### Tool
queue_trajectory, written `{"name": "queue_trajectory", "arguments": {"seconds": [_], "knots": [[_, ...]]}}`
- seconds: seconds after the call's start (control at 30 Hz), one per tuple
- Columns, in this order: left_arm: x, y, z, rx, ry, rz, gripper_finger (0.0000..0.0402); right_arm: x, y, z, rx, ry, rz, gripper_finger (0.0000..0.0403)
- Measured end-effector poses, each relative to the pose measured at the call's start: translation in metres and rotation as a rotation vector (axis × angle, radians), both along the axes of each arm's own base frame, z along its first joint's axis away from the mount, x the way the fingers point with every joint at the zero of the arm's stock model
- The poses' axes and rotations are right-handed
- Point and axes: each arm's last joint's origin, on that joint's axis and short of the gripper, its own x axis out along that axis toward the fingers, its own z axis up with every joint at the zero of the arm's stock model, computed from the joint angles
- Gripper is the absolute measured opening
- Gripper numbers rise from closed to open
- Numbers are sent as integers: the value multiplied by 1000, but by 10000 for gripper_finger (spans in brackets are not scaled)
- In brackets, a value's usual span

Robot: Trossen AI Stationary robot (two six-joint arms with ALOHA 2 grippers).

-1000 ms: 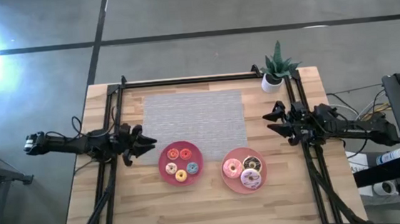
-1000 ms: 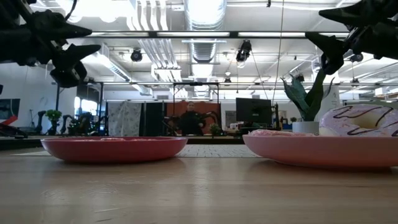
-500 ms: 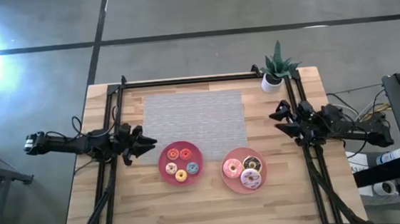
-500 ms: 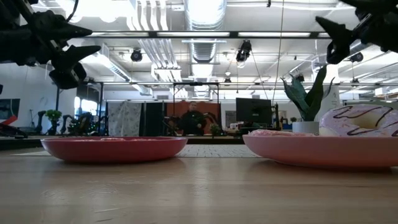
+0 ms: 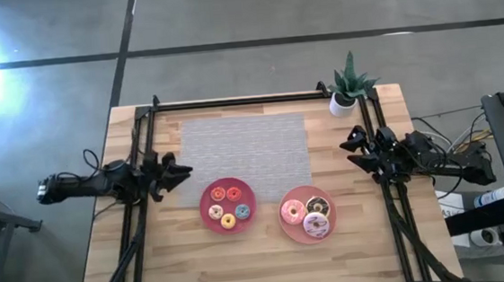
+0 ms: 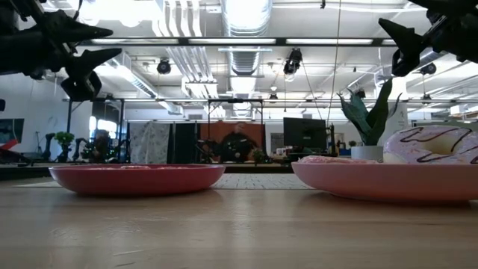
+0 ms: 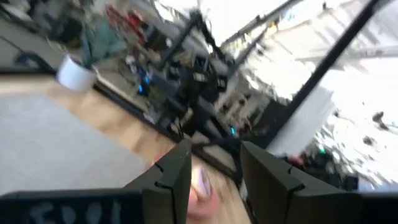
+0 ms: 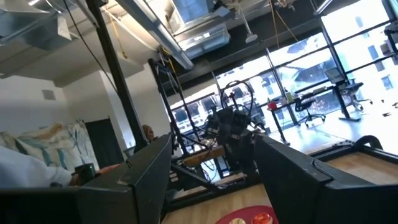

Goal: Pick & Place donuts
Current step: Return to Home Position

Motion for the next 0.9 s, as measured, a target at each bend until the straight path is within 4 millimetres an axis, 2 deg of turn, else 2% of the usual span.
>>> {"name": "queue_trajectory", "arguments": {"seconds": [0.2, 0.9], "knots": [[-5, 9, 5, 0, -68, 91, 113, 0, 0, 0, 0, 0, 0, 221], [-4, 9, 2, 0, -40, 95, 113, 2, 0, -2, 4, 24, 0, 221]]}}
